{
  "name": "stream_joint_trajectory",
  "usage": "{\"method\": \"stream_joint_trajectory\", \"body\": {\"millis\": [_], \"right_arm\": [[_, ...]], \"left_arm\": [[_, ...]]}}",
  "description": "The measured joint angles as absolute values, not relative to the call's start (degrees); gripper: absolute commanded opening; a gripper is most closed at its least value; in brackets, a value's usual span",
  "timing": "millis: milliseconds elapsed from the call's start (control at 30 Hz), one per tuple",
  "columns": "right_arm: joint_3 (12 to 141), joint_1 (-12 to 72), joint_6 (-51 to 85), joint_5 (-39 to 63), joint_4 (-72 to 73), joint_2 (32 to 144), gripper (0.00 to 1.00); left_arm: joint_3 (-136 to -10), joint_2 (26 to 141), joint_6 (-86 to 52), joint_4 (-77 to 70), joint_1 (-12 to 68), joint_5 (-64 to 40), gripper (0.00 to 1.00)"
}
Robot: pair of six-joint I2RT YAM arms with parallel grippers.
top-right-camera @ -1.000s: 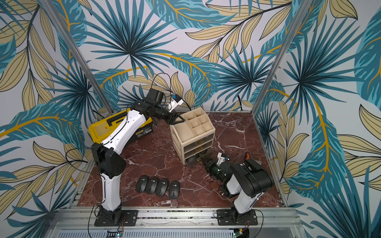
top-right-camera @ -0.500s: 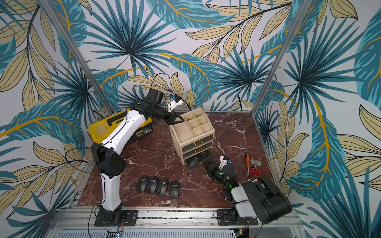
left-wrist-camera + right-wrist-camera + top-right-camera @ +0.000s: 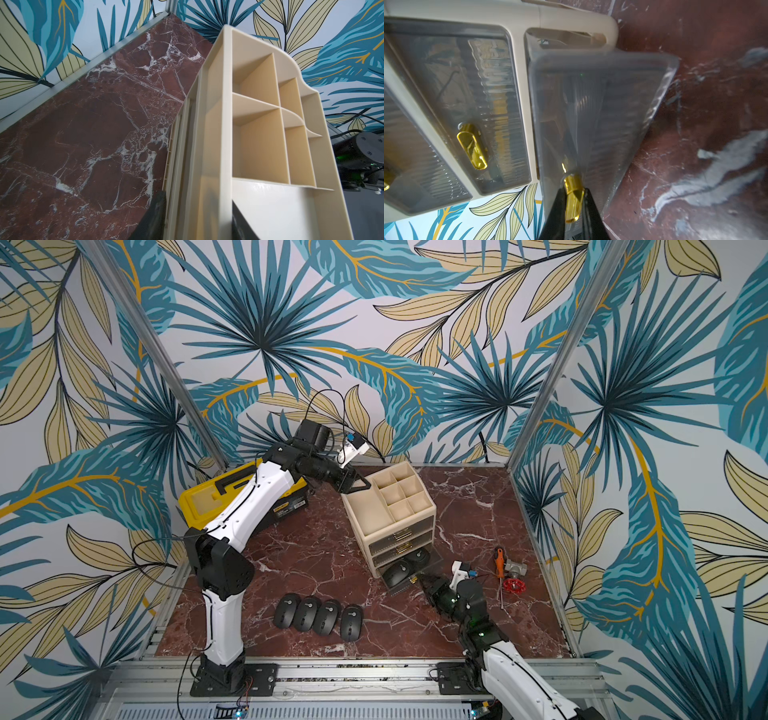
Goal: Take the mice out of the drawer
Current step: Open the drawer in the storage box.
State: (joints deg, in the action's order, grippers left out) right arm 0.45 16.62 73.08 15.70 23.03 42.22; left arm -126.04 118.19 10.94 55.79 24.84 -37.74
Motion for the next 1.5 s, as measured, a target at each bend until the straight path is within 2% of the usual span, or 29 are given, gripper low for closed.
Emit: {"method": "stream_joint_trajectory", "body": {"millis": [233, 933, 1167, 1500], "right_arm": [[0.93, 16.47, 73.93, 16.12, 32.82, 53.58, 0.07], [4.08, 16.47, 74.39, 18.06, 46.09, 69.23, 0.06], [4.08, 16.47, 74.56, 18.11, 46.59, 69.43, 0.06], [4.08, 16.36, 74.04, 18.06, 41.1, 63.96, 0.06]], "left_arm": [[-126.82, 118.19, 10.9, 55.83, 24.86, -35.31, 0.36], [-131.55, 119.96, 11.11, 58.72, 23.88, -27.24, 0.36], [-131.74, 120.03, 11.07, 58.61, 23.4, -26.44, 0.36], [-134.06, 121.56, 10.96, 58.72, 21.98, -25.89, 0.36]]}}
